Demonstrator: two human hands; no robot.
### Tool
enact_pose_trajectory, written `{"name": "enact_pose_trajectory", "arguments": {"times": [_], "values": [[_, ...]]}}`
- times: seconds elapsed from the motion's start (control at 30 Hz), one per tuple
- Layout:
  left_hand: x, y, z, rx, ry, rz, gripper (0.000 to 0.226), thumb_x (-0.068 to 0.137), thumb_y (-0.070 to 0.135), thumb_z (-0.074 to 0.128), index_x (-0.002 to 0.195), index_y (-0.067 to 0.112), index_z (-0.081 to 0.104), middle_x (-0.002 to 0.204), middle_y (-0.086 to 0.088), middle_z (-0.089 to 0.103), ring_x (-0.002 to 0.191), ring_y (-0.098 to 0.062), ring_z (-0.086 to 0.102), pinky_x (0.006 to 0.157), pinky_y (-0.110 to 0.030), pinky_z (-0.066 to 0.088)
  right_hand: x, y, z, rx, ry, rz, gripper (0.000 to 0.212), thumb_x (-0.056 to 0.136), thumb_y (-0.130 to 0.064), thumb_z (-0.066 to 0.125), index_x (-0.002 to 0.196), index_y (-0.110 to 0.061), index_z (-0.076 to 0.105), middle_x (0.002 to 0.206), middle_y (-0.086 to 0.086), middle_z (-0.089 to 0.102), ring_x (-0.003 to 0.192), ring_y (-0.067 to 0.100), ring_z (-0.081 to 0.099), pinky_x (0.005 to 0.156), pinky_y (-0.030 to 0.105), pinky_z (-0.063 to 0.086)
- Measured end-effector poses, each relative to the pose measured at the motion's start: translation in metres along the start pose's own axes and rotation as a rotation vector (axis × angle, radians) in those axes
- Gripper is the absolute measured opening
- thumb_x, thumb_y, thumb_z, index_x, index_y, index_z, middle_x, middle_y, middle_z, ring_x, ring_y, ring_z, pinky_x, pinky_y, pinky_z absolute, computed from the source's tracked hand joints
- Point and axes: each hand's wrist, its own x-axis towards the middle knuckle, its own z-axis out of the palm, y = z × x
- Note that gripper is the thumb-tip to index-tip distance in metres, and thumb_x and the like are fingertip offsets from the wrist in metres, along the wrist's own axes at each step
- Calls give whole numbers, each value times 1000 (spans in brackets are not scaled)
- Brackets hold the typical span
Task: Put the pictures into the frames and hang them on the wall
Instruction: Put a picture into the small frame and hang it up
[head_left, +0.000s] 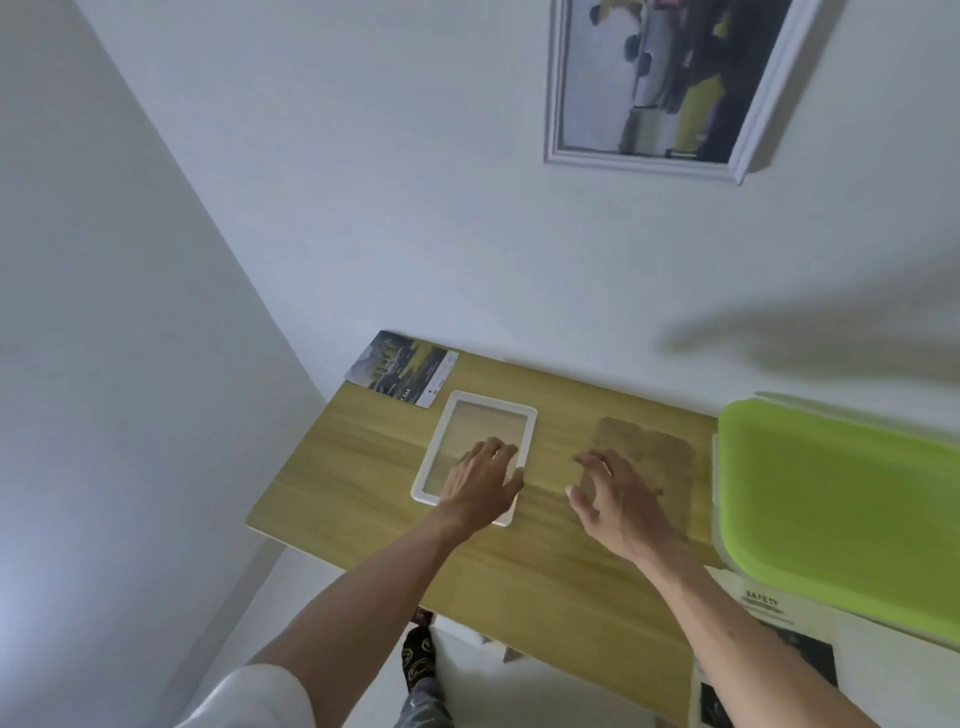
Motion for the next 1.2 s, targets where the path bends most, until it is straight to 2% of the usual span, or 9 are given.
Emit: {"name": "enact_pose_trajectory", "arguments": {"times": [0.2,0.33,0.47,0.63,0.77,0.9,1.07,1.13,1.2], "values": [[40,-108,-43,40,-25,-65,38,98,33,49,130,13,53,130,-6,53,117,-27,54,91,-41,49,92,-71,36,-10,-112,11,48,97,-38,56,136,-11,53,138,9,51,124,27,52,97,38,51],[58,-168,-59,29,-54,-123,38,96,29,53,129,12,53,135,-8,51,120,-29,53,97,-42,46,145,-116,64,-50,-227,46,52,99,-43,48,143,-14,44,148,6,40,133,24,43,106,36,43],[75,-217,-73,56,-62,-126,41,95,25,55,133,11,51,138,-8,50,125,-27,49,101,-41,44,186,-155,88,-55,-315,54,53,100,-41,49,146,-18,40,154,3,36,139,22,37,112,37,37],[101,-263,-81,69,-71,-101,31,93,20,55,123,11,55,130,-7,53,118,-27,50,95,-37,41,226,-185,111,-72,-366,57,55,100,-38,50,149,-16,38,159,3,31,144,22,32,116,38,32],[121,-284,-77,69,-98,-84,25,87,17,54,111,13,57,123,-4,55,117,-26,50,98,-36,40,250,-192,130,-100,-401,59,57,101,-36,50,151,-13,36,159,5,31,145,23,31,118,38,30],[134,-297,-70,85,-164,-59,35,87,24,53,121,14,52,137,-4,46,129,-24,41,108,-38,33,267,-195,145,-137,-439,57,58,102,-37,48,152,-14,33,162,5,25,147,23,27,118,37,28],[135,-310,-60,106,-245,-54,52,99,30,45,149,17,36,159,-1,27,145,-23,25,118,-39,20,281,-193,162,-172,-495,41,66,103,-38,47,157,-12,21,165,4,15,150,22,22,120,36,26],[131,-316,-56,101,-204,-43,49,100,31,44,148,18,40,158,1,31,145,-22,28,118,-37,21,281,-193,167,-195,-504,25,66,102,-37,49,157,-12,23,164,4,19,147,22,29,117,36,32],[126,-320,-50,131,-134,12,42,99,32,46,139,21,52,151,4,44,137,-20,41,112,-34,27,279,-192,170,-212,-488,20,61,102,-35,52,154,-11,32,161,4,30,140,24,42,109,36,40]]}}
